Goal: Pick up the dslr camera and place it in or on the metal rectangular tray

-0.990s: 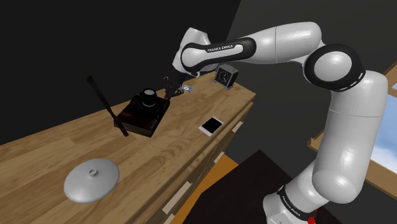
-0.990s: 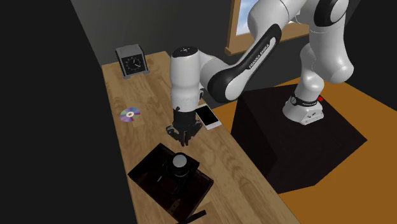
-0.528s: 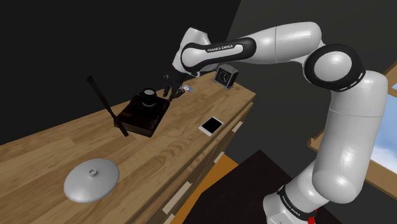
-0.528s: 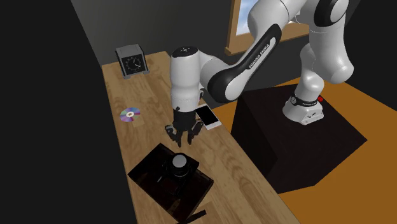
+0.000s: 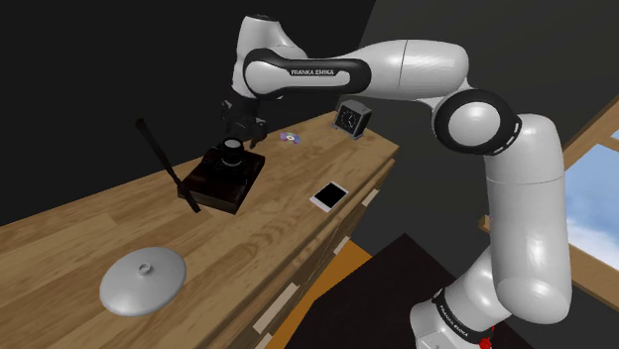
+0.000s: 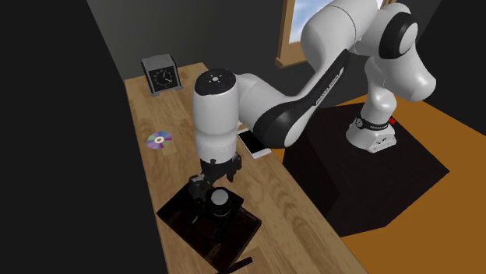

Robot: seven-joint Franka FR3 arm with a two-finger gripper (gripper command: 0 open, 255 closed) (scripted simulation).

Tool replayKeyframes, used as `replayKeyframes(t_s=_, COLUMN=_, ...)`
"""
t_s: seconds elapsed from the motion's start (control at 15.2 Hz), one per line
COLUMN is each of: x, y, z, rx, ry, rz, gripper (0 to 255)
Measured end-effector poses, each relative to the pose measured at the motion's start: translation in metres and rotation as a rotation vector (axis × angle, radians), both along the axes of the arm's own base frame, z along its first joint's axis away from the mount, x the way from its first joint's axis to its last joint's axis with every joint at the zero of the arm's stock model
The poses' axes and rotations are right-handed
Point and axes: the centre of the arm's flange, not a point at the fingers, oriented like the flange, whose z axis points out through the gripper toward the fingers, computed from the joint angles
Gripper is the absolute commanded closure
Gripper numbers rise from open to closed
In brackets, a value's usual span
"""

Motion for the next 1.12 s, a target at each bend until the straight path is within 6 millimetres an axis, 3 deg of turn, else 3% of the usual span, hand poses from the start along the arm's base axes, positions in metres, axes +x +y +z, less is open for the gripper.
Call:
replayKeyframes(t_s=0.46, x=0.005, y=0.005, z=-0.031, rx=-0.016, ry=0.0, rz=0.021, gripper=0)
replayKeyframes(t_s=0.86, x=0.005, y=0.005, z=-0.035, rx=-0.016, ry=-0.001, rz=0.021, gripper=0)
replayKeyframes(t_s=0.92, x=0.005, y=0.005, z=-0.035, rx=-0.016, ry=-0.001, rz=0.021, gripper=255)
replayKeyframes(t_s=1.12, x=0.006, y=0.005, z=-0.033, rx=-0.015, ry=-0.005, rz=0.02, gripper=255)
